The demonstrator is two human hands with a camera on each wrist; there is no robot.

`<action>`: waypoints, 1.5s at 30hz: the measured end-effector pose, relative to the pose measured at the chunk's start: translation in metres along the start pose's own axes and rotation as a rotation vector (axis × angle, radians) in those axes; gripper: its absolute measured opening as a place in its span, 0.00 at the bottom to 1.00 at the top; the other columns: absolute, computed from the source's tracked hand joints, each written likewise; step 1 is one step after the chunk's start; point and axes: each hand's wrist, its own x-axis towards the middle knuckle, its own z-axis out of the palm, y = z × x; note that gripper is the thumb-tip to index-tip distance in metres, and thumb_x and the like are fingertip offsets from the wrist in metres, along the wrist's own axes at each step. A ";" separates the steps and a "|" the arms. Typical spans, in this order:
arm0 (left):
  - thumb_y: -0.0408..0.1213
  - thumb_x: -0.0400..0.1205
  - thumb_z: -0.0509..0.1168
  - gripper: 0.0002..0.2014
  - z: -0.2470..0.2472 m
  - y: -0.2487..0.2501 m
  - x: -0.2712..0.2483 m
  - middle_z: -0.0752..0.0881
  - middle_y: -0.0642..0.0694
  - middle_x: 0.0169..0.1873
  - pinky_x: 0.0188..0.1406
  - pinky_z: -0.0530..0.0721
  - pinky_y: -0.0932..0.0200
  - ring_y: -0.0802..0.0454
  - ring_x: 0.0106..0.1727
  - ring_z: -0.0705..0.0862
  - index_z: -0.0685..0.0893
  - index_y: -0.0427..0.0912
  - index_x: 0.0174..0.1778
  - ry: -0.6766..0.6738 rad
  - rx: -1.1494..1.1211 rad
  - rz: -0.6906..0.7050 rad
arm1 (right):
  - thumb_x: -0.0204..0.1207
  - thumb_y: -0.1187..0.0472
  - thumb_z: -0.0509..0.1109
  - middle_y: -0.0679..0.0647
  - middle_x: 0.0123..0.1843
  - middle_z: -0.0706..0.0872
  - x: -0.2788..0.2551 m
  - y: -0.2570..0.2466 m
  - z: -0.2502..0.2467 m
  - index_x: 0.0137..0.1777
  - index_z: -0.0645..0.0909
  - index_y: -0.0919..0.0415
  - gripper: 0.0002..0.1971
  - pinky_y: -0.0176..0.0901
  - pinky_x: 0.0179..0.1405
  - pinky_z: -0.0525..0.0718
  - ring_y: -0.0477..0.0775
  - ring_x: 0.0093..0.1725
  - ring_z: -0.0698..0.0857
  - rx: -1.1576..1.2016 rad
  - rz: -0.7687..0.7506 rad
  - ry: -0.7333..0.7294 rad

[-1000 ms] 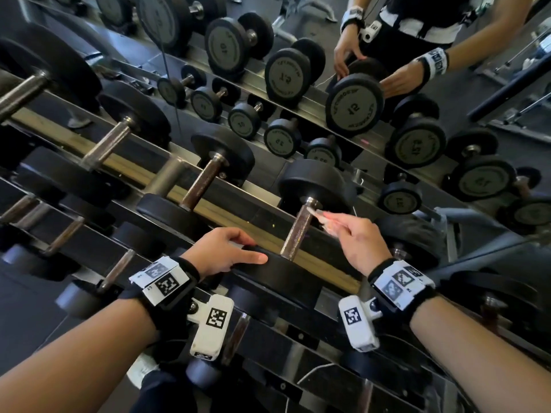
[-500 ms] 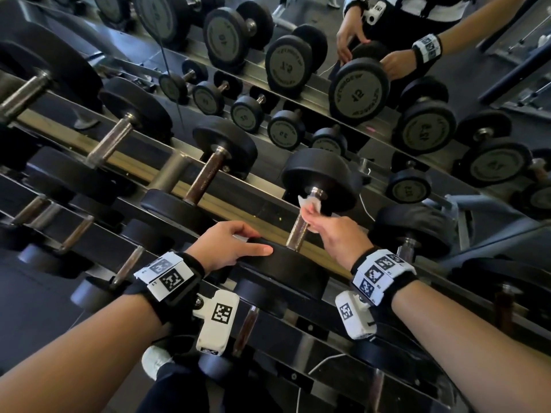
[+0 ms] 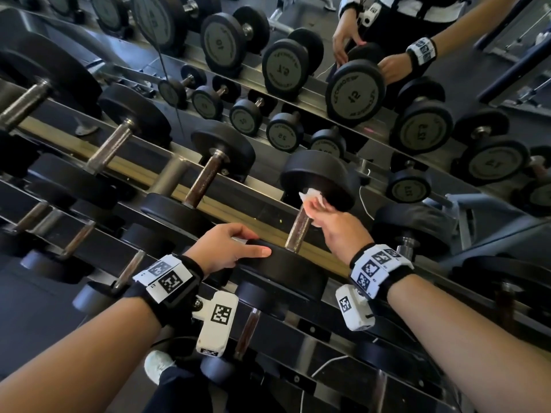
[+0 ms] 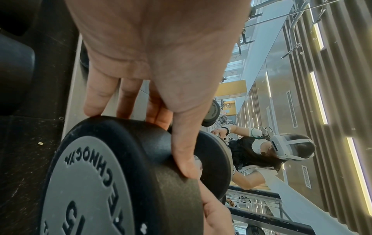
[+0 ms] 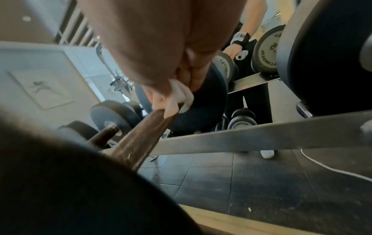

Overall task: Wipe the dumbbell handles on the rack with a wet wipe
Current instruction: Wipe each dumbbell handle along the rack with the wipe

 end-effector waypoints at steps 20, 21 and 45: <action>0.53 0.62 0.80 0.25 0.001 -0.003 0.006 0.87 0.52 0.48 0.33 0.85 0.68 0.58 0.42 0.89 0.86 0.53 0.53 0.004 0.014 0.021 | 0.87 0.66 0.60 0.48 0.80 0.76 -0.027 -0.005 0.018 0.78 0.74 0.45 0.23 0.45 0.83 0.65 0.47 0.82 0.68 0.304 -0.189 0.004; 0.54 0.61 0.80 0.26 0.001 -0.003 0.006 0.87 0.52 0.48 0.34 0.85 0.67 0.58 0.42 0.89 0.86 0.53 0.53 0.004 0.015 0.022 | 0.87 0.62 0.60 0.50 0.78 0.79 -0.031 -0.004 0.016 0.76 0.77 0.43 0.21 0.48 0.81 0.69 0.50 0.80 0.73 0.281 -0.212 -0.004; 0.50 0.67 0.82 0.22 0.003 0.001 -0.002 0.88 0.46 0.51 0.56 0.90 0.44 0.48 0.52 0.89 0.86 0.50 0.54 0.043 0.002 -0.012 | 0.76 0.67 0.73 0.49 0.53 0.74 0.016 -0.026 -0.019 0.46 0.77 0.57 0.07 0.39 0.46 0.83 0.50 0.46 0.81 0.231 -0.122 0.159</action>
